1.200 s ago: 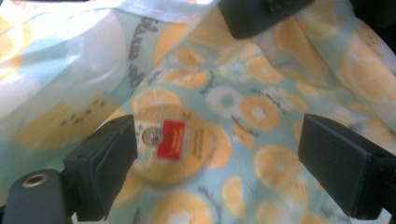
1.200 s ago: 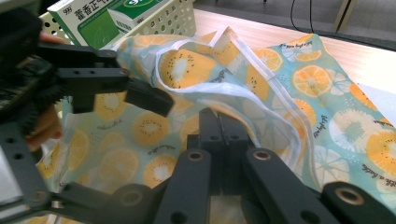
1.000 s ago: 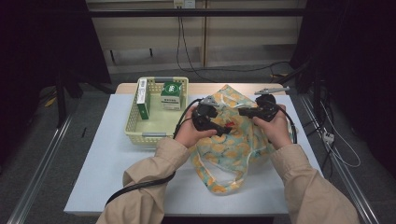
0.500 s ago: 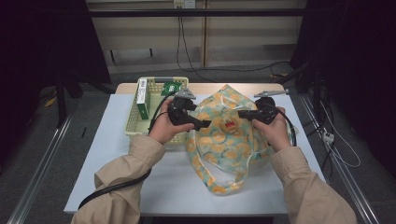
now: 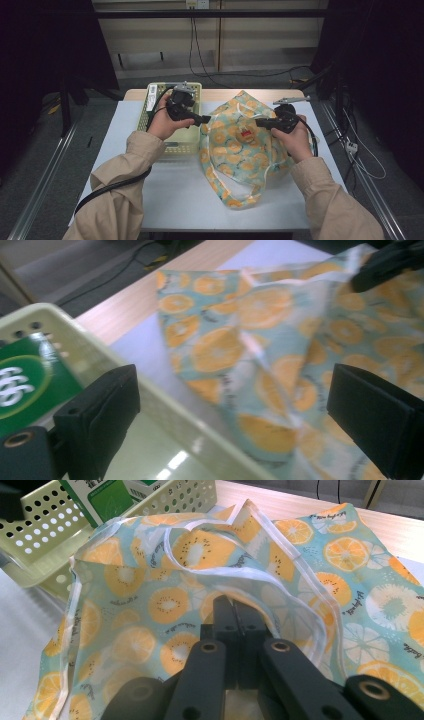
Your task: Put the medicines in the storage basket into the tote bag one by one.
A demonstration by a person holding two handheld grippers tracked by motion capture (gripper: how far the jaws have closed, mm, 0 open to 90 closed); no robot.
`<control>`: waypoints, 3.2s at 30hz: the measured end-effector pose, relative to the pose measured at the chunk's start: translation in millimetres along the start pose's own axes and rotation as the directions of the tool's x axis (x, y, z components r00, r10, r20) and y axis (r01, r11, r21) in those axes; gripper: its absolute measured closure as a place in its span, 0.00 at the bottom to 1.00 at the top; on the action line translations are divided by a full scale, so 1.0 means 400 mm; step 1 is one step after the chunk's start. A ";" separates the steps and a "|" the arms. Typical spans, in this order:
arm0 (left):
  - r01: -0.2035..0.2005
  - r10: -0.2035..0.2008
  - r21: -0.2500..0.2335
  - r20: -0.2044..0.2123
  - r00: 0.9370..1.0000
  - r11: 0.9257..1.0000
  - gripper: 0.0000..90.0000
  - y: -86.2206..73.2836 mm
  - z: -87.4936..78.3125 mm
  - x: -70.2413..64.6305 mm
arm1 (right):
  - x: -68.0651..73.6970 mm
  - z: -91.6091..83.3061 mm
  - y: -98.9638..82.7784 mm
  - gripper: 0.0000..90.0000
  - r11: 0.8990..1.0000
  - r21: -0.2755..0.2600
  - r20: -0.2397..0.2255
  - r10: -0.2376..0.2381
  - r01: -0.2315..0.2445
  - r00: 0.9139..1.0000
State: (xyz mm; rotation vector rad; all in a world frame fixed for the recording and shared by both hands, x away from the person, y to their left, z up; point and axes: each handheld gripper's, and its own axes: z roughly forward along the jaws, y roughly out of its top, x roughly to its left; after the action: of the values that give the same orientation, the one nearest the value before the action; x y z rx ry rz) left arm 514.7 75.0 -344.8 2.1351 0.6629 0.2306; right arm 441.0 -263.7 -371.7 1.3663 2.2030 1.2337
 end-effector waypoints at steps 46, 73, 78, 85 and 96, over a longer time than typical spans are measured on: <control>0.197 -0.173 0.023 -0.391 0.904 0.980 0.04 -0.052 0.154 0.225 | -0.011 0.004 0.004 1.00 1.000 -0.007 -0.035 0.006 -0.006 0.999; 0.311 -0.273 0.028 -0.406 0.872 0.950 0.09 -0.067 0.174 0.237 | -0.013 -0.001 0.008 1.00 1.000 -0.006 -0.036 0.008 -0.008 0.999; 0.314 -0.270 0.050 -0.395 0.878 0.948 0.17 -0.067 0.153 0.227 | -0.018 0.003 0.005 1.00 1.000 -0.005 -0.034 0.008 -0.008 0.999; 0.351 -0.314 0.030 -0.382 0.869 0.936 0.18 -0.076 0.102 0.200 | -0.012 0.006 -0.002 1.00 1.000 0.001 -0.031 0.004 -0.004 0.999; 0.321 -0.294 0.025 -0.341 0.893 0.947 0.18 -0.055 0.001 0.156 | -0.013 0.000 -0.016 1.00 1.000 0.004 -0.007 0.017 -0.017 1.000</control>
State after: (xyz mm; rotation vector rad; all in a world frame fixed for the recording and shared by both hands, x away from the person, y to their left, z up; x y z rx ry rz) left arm 559.2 118.7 -367.0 2.0469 1.2161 0.4016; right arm 440.0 -269.2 -377.6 1.3871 2.2037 1.2422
